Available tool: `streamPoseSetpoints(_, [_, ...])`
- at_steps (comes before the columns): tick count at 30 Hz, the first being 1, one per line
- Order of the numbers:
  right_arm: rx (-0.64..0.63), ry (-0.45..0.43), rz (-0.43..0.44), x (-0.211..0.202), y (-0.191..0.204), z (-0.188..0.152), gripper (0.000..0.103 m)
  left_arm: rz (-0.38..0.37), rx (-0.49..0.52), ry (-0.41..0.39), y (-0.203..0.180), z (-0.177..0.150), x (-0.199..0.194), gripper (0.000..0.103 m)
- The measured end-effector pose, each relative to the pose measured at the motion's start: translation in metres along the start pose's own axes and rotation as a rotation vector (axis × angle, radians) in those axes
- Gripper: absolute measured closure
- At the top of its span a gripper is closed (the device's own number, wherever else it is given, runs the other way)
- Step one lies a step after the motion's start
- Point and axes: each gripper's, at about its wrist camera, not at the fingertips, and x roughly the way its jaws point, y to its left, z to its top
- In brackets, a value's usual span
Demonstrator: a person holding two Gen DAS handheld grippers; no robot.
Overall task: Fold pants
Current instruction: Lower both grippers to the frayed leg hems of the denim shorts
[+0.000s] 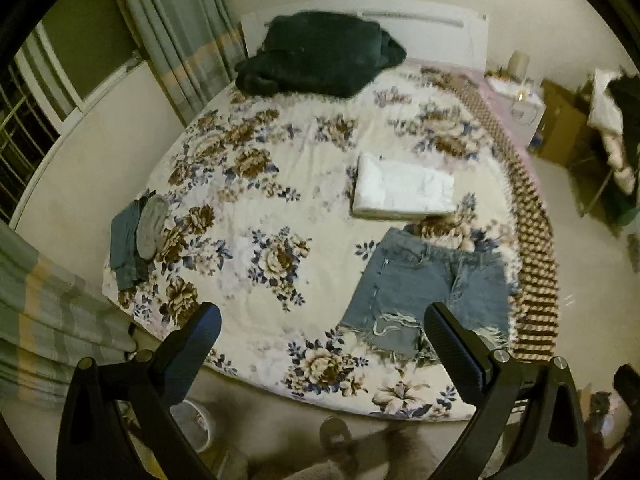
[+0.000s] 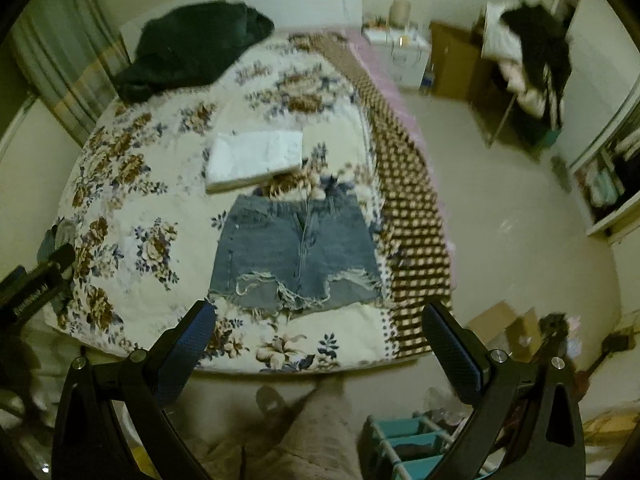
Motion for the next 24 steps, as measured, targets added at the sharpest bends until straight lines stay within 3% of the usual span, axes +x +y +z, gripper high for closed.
streamPoseSetpoints(2, [0.036,0.053,0.061,0.045,-0.026,0.018,0.0,0.026,0.009,0.015,-0.017,0.003,0.021,0.0])
streamPoseSetpoints(7, [0.071,0.125,0.191,0.159,-0.092,0.068,0.004,0.082,0.036,0.058,-0.103,-0.003,0.084,0.0])
streamPoseSetpoints(9, [0.052,0.151,0.233,0.207,-0.117,0.091,0.027,0.09,0.031,0.085,-0.142,-0.009,0.112,0.0])
streamPoseSetpoints(11, [0.02,0.199,0.24,0.255,-0.136,0.11,0.036,0.05,0.008,0.14,-0.183,-0.018,0.148,0.0])
streamPoseSetpoints(16, [-0.062,0.305,0.247,0.387,-0.179,0.157,0.036,-0.084,-0.061,0.326,-0.274,-0.063,0.245,0.0])
streamPoseSetpoints(20, [-0.089,0.378,0.274,0.462,-0.192,0.165,0.036,-0.171,-0.113,0.428,-0.333,-0.107,0.306,0.002])
streamPoseSetpoints(24, [-0.129,0.438,0.29,0.53,-0.193,0.168,0.036,-0.26,-0.139,0.499,-0.375,-0.147,0.34,0.005])
